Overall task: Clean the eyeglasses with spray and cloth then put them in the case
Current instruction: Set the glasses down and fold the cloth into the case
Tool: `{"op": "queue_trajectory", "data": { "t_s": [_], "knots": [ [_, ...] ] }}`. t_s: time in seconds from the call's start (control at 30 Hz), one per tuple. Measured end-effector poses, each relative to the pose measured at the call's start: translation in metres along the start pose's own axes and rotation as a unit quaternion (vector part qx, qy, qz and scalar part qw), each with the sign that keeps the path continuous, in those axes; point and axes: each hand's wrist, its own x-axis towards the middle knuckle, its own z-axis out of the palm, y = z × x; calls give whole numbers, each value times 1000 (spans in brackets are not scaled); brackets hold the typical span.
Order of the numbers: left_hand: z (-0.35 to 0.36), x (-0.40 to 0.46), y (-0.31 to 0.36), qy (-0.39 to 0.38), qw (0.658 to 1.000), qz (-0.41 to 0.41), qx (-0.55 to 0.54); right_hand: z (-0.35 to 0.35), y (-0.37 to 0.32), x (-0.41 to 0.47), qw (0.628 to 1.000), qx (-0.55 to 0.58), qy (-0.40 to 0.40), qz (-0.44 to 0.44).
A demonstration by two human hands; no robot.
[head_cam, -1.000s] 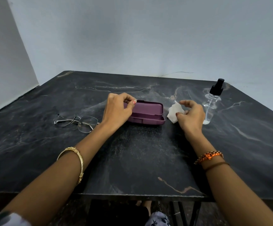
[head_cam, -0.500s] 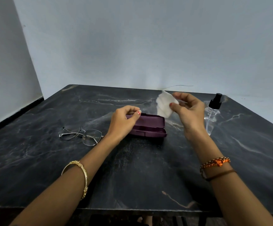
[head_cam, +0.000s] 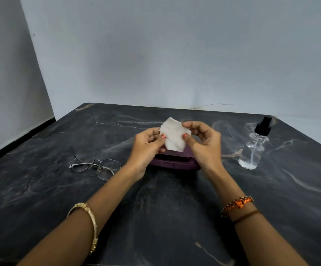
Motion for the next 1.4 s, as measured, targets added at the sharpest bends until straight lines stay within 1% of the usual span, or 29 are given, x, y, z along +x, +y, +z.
{"op": "queue_trajectory", "data": {
  "t_s": [0.13, 0.27, 0.37, 0.47, 0.53, 0.67, 0.8, 0.93, 1.03, 1.1, 1.17, 1.27, 1.4],
  "knots": [
    [0, -4, 2, 1, 999, -7, -33, 3, 2, -3, 1000, 0, 26, -8],
    [2, -7, 3, 24, 999, 11, -34, 5, 5, -6, 996, -78, 33, -34],
    [3, -8, 4, 28, 999, 40, -22, 7, 4, -10, 991, -129, 20, -44],
    [3, -10, 5, 20, 995, 93, 13, 9, 3, -11, 987, -153, -1, -39],
    [3, -12, 6, 13, 992, 122, 37, 10, 0, -12, 992, -127, -9, -17],
    [3, -12, 6, 2, 986, 152, 68, 11, -6, -15, 999, -6, -25, 23],
    [3, -11, 4, 25, 983, 151, 103, 11, -4, -13, 999, 17, -5, 44],
    [-1, -7, 2, 73, 983, 133, 105, 7, -3, -12, 996, 19, 52, 75],
    [-3, -5, 2, 101, 986, 114, 75, 1, -3, -10, 982, 81, 94, 146],
    [-5, -4, 2, 116, 986, 100, 61, -3, -3, -8, 961, 147, 109, 207],
    [-6, -3, 2, 124, 987, 87, 52, -5, -5, -7, 943, 190, 115, 250],
    [-7, -3, 2, 123, 989, 70, 50, -6, -6, -5, 939, 189, 114, 265],
    [-7, -2, 2, 124, 990, 54, 50, -9, -9, -3, 949, 168, 108, 246]
  ]
}}
